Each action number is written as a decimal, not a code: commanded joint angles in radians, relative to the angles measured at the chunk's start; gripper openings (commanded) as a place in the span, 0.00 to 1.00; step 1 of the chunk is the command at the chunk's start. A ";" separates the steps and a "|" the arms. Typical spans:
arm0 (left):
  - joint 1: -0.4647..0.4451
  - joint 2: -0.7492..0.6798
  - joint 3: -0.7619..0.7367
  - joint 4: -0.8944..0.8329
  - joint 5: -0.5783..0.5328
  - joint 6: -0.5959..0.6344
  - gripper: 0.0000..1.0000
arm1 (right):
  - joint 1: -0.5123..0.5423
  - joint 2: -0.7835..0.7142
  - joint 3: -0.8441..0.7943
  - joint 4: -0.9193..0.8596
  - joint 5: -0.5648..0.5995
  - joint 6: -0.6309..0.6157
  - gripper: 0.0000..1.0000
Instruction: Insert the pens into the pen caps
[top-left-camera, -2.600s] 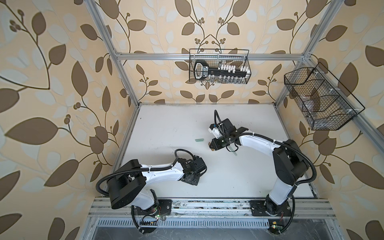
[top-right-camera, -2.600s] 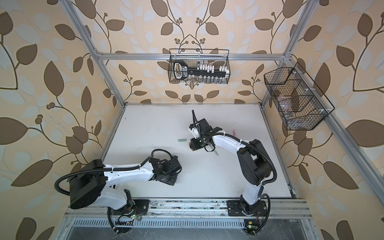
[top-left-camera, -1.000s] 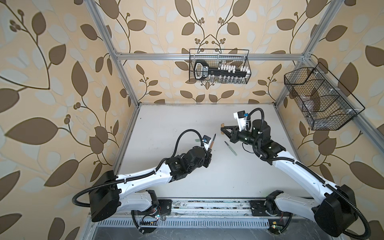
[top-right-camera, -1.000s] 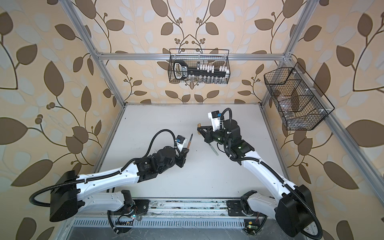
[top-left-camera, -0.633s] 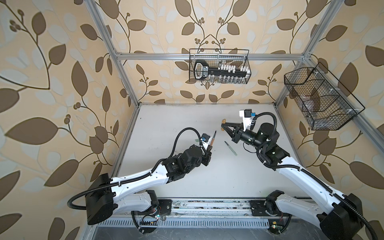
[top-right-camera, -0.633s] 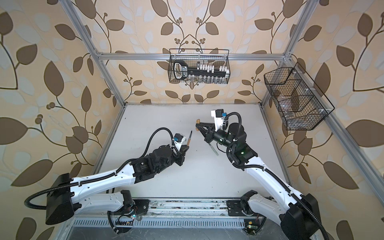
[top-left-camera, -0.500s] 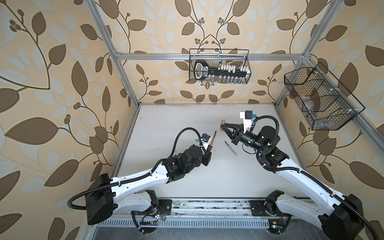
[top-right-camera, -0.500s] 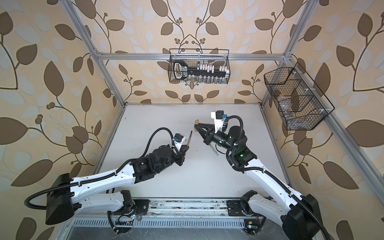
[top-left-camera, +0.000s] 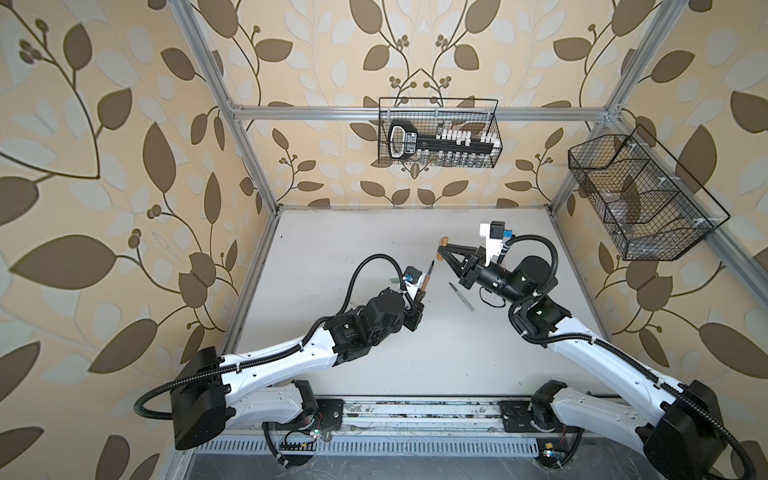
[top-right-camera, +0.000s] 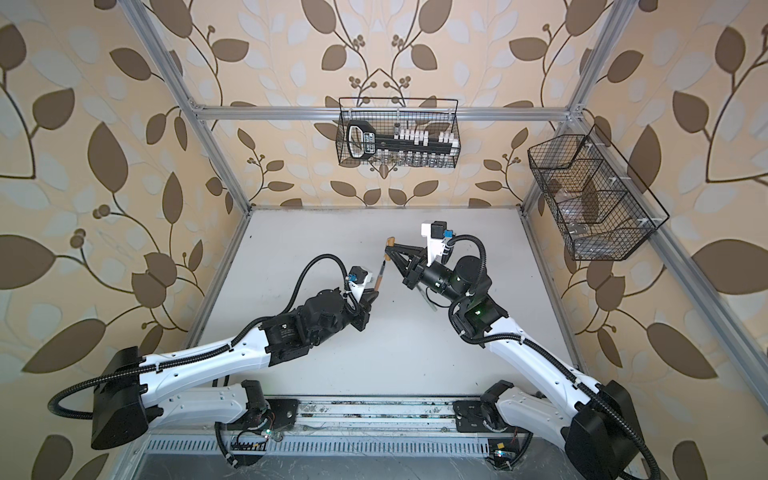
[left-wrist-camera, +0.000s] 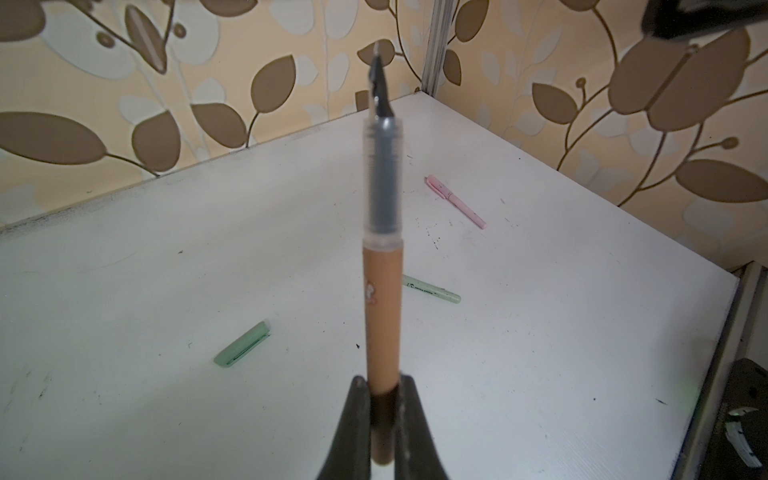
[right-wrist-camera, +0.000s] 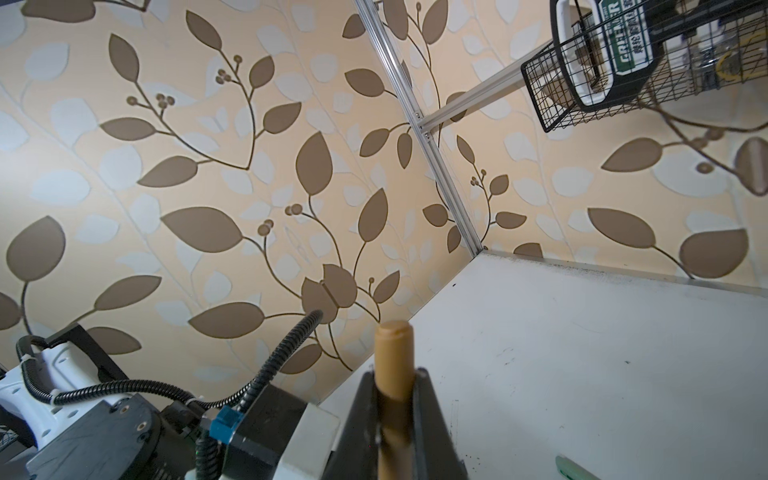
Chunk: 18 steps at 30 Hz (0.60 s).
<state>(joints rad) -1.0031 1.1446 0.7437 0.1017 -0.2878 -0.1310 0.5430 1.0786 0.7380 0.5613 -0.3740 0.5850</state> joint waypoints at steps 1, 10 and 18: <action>-0.008 -0.014 0.052 0.033 0.004 0.021 0.00 | -0.002 0.016 -0.026 0.046 0.029 0.030 0.00; -0.008 -0.021 0.056 0.026 0.004 0.026 0.00 | -0.006 0.052 -0.030 0.069 0.029 0.063 0.00; -0.008 -0.010 0.059 0.030 0.007 0.025 0.00 | -0.012 0.065 -0.052 0.118 0.080 0.078 0.00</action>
<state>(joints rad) -1.0031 1.1446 0.7578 0.1009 -0.2878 -0.1276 0.5365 1.1320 0.7040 0.6212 -0.3271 0.6399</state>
